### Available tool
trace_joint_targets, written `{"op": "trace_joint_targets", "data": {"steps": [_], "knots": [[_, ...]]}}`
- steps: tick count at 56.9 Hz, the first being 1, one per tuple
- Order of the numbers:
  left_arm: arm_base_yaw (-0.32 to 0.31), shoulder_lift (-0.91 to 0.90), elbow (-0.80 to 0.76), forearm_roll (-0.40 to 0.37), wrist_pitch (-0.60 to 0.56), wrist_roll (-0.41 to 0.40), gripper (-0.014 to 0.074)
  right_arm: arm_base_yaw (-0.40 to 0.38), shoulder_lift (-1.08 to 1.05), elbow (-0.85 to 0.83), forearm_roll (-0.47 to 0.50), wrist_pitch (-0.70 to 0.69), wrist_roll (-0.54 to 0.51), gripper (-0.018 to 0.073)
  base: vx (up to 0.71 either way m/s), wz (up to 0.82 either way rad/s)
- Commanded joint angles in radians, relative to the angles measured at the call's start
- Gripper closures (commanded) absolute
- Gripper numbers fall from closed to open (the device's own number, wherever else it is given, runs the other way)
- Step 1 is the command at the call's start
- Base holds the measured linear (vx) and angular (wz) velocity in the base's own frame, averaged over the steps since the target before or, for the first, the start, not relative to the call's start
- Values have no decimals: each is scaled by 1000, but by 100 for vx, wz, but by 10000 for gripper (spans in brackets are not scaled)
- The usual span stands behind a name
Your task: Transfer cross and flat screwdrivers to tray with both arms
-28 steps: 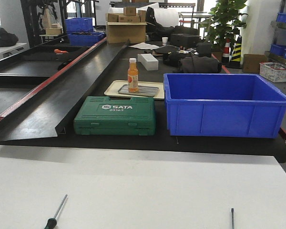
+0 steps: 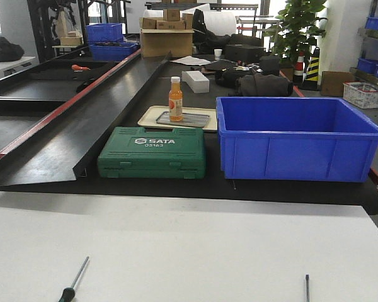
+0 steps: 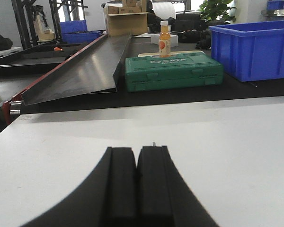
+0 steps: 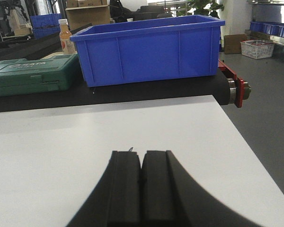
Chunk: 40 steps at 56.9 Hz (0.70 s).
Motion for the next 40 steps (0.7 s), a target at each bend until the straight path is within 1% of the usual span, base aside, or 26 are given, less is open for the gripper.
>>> {"op": "trace_joint_targets", "data": {"steps": [1, 24, 30, 40], "knots": [[4, -16, 28, -2, -79, -9, 603, -5, -11, 15, -2, -85, -4, 568, 0, 0], [4, -16, 28, -2, -81, -9, 603, -5, -11, 15, -2, -85, -4, 568, 0, 0], [4, -16, 28, -2, -85, -9, 603, -5, -11, 15, -16, -91, -7, 568, 0, 0], [4, -15, 28, -2, -99, -9, 603, -5, -11, 15, 20, -97, -3, 568, 0, 0]]}}
